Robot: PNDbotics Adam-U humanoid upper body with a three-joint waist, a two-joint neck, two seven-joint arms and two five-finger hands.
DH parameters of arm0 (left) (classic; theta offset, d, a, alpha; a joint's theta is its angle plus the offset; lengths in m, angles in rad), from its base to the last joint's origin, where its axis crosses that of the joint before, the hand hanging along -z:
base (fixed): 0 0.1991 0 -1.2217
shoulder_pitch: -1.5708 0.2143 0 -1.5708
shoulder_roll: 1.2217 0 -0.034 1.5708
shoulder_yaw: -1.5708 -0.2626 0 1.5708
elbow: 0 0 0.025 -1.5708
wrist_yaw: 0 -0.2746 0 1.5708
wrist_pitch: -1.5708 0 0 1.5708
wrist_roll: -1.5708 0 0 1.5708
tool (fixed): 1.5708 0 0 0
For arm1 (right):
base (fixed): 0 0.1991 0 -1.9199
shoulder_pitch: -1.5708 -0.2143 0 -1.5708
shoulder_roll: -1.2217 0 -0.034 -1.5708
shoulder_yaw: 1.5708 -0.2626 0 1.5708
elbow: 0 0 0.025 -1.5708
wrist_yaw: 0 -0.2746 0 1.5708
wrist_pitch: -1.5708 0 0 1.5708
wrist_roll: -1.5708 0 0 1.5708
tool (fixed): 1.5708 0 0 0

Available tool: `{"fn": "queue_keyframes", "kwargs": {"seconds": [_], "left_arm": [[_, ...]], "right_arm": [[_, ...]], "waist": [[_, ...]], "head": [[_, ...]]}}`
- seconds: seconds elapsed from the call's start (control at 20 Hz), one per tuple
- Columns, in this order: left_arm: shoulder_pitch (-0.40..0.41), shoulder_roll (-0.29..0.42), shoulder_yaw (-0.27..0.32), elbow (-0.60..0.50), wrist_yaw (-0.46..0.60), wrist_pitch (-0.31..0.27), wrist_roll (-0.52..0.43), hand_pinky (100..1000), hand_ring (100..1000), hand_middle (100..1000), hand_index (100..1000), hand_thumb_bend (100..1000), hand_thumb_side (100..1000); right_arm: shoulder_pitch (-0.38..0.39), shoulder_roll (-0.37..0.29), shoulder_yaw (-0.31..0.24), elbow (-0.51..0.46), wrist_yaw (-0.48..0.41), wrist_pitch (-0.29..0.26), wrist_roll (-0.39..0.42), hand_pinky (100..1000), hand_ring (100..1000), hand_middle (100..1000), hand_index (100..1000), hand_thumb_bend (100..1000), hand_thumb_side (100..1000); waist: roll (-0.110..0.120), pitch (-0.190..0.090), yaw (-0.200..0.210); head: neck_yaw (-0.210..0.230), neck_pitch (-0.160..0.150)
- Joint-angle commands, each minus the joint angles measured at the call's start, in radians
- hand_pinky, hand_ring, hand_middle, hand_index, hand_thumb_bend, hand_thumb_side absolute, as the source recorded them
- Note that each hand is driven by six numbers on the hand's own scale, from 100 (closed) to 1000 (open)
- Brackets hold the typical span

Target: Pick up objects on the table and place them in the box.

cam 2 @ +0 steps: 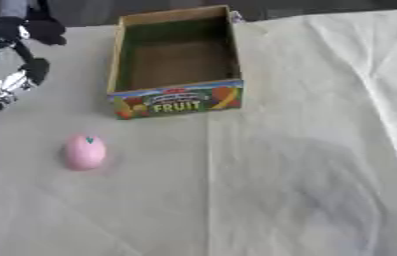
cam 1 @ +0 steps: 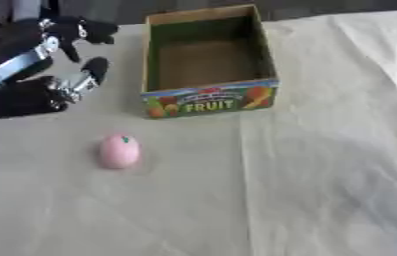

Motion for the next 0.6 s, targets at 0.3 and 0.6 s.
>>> {"fn": "queue_keyframes", "kwargs": {"seconds": [0.3, 0.6], "left_arm": [[-0.016, 0.069, -0.02, 0.005, -0.068, 0.011, -0.172, 665, 775, 827, 1000, 799, 1000], [-0.019, 0.072, -0.065, 0.048, -0.071, 0.01, -0.23, 698, 806, 858, 1000, 721, 1000]], "right_arm": [[-0.001, -0.02, 0.0, -0.017, 0.012, 0.004, 0.007, 494, 600, 590, 801, 100, 1000], [0.001, -0.016, 0.002, -0.017, 0.026, 0.01, 0.008, 494, 601, 589, 799, 100, 1000]], "waist": [[-0.001, -0.012, -0.002], [0.001, -0.011, -0.005]], "head": [[-0.003, -0.014], [0.001, -0.01]]}}
